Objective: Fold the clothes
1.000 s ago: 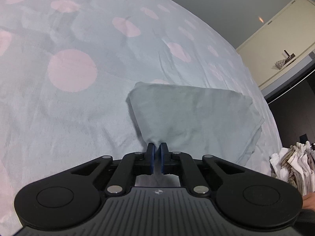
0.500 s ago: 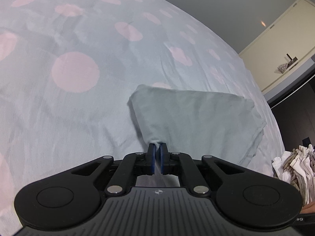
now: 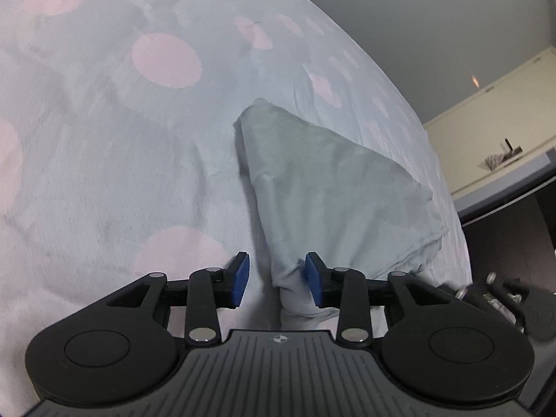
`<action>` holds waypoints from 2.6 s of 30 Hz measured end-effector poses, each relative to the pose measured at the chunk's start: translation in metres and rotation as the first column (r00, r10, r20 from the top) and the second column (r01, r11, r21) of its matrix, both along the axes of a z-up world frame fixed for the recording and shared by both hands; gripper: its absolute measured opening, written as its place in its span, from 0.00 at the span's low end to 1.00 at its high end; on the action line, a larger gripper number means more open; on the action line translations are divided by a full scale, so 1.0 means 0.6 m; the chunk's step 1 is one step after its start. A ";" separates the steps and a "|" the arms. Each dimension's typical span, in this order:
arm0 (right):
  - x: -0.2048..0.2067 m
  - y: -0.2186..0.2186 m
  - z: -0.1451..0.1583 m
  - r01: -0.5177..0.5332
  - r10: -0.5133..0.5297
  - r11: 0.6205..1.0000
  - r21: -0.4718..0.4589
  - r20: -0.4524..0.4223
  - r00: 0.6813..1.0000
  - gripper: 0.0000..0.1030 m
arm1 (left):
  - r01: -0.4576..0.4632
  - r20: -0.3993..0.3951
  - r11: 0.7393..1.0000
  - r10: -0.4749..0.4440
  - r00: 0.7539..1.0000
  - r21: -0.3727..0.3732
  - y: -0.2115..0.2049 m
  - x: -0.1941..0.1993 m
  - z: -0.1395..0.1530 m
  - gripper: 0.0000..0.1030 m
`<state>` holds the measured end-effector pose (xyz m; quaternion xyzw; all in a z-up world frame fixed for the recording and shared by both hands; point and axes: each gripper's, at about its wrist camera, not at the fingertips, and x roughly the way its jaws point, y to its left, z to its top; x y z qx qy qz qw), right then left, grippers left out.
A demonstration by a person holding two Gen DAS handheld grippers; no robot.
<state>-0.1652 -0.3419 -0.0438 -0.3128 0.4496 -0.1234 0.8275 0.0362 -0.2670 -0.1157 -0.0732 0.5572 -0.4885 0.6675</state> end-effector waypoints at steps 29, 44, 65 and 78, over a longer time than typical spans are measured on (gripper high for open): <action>-0.326 -0.549 -0.068 0.265 -0.970 -0.148 0.953 -0.193 0.150 0.59 | -0.034 0.019 0.999 0.033 0.999 0.040 -0.049 0.016 -0.014 0.17; -0.309 -0.516 0.012 0.309 -0.987 0.017 0.951 -0.034 0.160 0.23 | -0.011 0.191 0.999 0.001 0.981 0.052 -0.046 0.014 0.084 0.05; -0.202 -0.140 0.051 0.166 -0.881 0.090 0.982 0.001 0.473 0.22 | -0.173 0.369 0.952 0.069 0.927 0.254 0.297 0.060 0.185 0.05; -0.232 -0.120 0.003 0.388 -0.907 0.164 0.907 -0.017 0.422 0.46 | -0.175 0.363 0.944 0.064 0.929 0.281 0.295 0.046 0.186 0.05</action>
